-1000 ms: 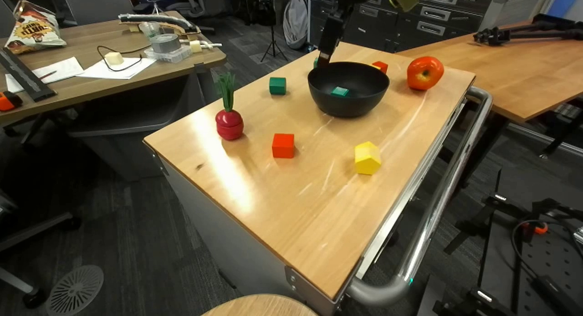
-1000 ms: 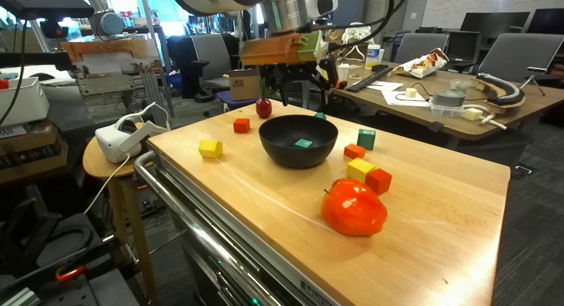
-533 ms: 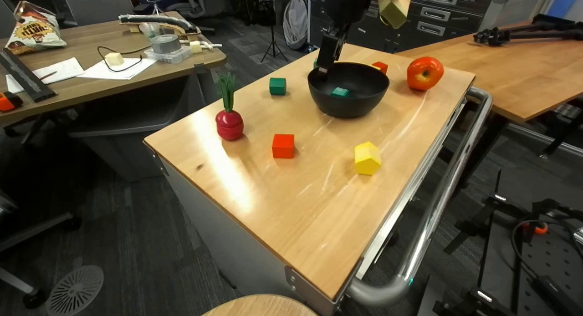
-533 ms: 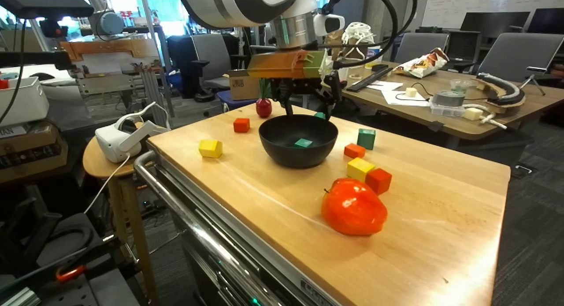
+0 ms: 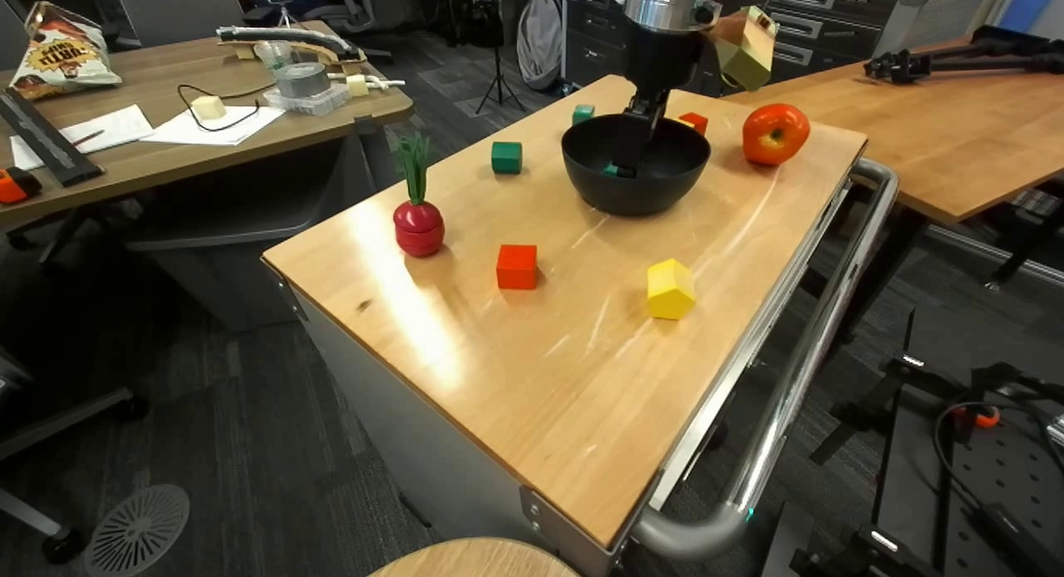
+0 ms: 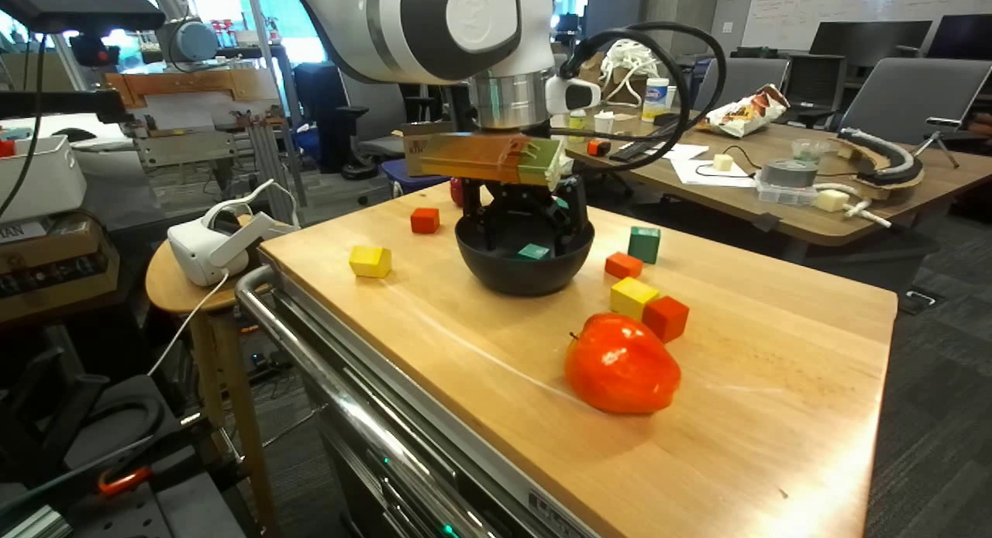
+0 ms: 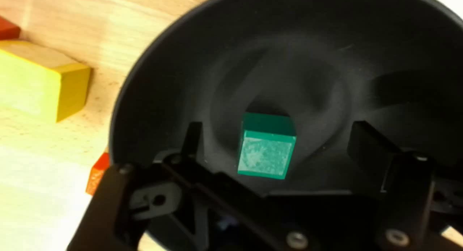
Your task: Remove the contents of the black bowl one by one and place them on the table, then move the apple forward
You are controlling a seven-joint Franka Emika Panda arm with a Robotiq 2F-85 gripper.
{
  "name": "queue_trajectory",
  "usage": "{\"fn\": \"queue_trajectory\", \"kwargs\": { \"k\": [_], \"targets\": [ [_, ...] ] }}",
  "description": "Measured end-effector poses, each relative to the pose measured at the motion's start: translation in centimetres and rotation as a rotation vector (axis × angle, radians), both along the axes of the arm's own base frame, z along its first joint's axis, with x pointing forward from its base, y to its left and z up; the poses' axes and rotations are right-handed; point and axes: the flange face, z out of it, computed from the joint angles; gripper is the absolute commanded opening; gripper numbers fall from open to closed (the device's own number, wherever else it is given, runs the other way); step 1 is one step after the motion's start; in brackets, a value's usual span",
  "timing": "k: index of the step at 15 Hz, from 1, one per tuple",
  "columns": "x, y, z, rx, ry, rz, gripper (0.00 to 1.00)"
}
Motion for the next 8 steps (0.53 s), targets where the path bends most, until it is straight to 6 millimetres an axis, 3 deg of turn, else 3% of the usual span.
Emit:
{"fn": "queue_trajectory", "kwargs": {
  "k": [3, 8],
  "targets": [
    [0.4, 0.0, -0.9, -0.001, -0.028, 0.000, 0.94],
    [1.0, 0.1, -1.7, -0.002, -0.075, 0.001, 0.50]
  ]
}}
